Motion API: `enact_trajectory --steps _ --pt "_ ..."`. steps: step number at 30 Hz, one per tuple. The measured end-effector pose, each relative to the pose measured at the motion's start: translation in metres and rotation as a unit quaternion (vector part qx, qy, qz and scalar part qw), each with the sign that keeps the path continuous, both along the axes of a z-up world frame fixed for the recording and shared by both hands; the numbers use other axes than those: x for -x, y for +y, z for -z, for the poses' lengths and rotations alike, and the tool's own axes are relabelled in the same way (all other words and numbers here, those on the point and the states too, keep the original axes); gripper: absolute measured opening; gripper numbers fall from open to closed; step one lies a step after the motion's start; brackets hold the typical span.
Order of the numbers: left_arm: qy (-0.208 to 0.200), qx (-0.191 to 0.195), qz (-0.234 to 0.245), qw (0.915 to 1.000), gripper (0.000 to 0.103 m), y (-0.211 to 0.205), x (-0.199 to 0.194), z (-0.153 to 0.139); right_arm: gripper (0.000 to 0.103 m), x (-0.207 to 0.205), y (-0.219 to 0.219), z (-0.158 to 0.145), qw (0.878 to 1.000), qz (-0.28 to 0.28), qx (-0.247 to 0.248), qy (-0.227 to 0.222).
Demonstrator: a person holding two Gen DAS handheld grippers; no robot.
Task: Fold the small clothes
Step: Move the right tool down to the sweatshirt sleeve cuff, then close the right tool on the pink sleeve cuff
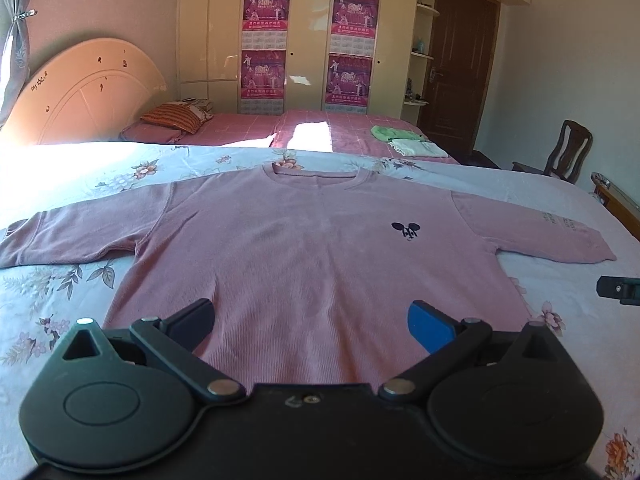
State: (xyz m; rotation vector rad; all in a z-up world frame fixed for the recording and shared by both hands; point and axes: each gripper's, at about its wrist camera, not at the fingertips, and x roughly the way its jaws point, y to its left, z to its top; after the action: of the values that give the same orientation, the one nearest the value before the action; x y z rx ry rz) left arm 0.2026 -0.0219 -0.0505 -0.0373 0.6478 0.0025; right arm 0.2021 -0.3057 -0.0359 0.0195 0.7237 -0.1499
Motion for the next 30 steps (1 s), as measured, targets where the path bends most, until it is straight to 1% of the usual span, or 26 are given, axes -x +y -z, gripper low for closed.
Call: enact_trajectory --steps 3,4,6,9,11,13,15,18,20,22,24,25,26,27,28,29,30 --pt "-0.016 -0.003 -0.015 0.9998 0.103 0.002 -0.023 0.008 0.103 -0.027 -0.018 0.01 1.0 0.027 -0.001 0.011" --pt "-0.013 -0.003 -0.015 0.9998 0.103 0.002 -0.03 0.011 0.103 -0.035 -0.025 0.014 0.999 0.036 -0.003 0.015" --pt "0.009 0.004 -0.005 0.9999 0.103 0.003 -0.047 0.017 0.103 -0.049 -0.038 0.021 0.998 0.051 -0.007 0.02" --pt "0.037 0.025 0.015 0.9989 0.103 0.005 -0.068 0.025 0.103 -0.065 -0.058 0.03 0.997 0.069 -0.024 0.024" --pt "0.045 0.029 0.009 0.9985 0.103 0.005 -0.078 0.03 0.103 -0.071 -0.072 0.036 0.996 0.076 -0.044 0.017" --pt "0.052 0.019 -0.002 0.9985 0.103 0.004 -0.09 0.035 0.103 -0.079 -0.085 0.042 0.995 0.09 -0.047 0.013" --pt "0.064 0.001 0.004 0.998 0.102 0.002 -0.104 0.042 0.103 -0.085 -0.096 0.046 0.994 0.103 -0.04 0.006" --pt "0.061 -0.016 0.013 0.9979 0.097 -0.001 -0.12 0.051 0.103 -0.096 -0.116 0.057 0.992 0.119 -0.037 -0.002" --pt "0.061 -0.019 0.009 0.9979 0.082 0.0 -0.132 0.058 0.103 -0.104 -0.136 0.065 0.989 0.137 -0.047 -0.008" --pt "0.065 -0.021 0.004 0.9977 0.079 -0.001 -0.145 0.064 0.103 -0.109 -0.156 0.07 0.985 0.159 -0.059 -0.017" --pt "0.067 -0.022 -0.002 0.9975 0.082 -0.001 -0.154 0.07 0.103 -0.115 -0.177 0.075 0.98 0.183 -0.067 -0.029" --pt "0.068 -0.022 -0.005 0.9974 0.087 -0.001 -0.158 0.072 0.102 -0.117 -0.186 0.076 0.978 0.193 -0.072 -0.033" --pt "0.07 -0.022 -0.007 0.9973 0.089 -0.001 -0.161 0.074 0.102 -0.119 -0.196 0.078 0.975 0.204 -0.076 -0.041" --pt "0.074 -0.023 -0.008 0.997 0.089 -0.001 -0.165 0.078 0.101 -0.121 -0.204 0.079 0.973 0.214 -0.078 -0.045" --pt "0.077 -0.024 -0.008 0.9967 0.089 -0.002 -0.167 0.081 0.082 -0.124 -0.211 0.081 0.971 0.219 -0.083 -0.045" --pt "0.08 -0.024 -0.006 0.9965 0.089 -0.003 -0.17 0.083 0.066 -0.128 -0.218 0.083 0.969 0.227 -0.091 -0.041" --pt "0.082 -0.024 -0.004 0.9963 0.089 -0.003 -0.171 0.086 0.066 -0.13 -0.227 0.085 0.965 0.235 -0.104 -0.041"
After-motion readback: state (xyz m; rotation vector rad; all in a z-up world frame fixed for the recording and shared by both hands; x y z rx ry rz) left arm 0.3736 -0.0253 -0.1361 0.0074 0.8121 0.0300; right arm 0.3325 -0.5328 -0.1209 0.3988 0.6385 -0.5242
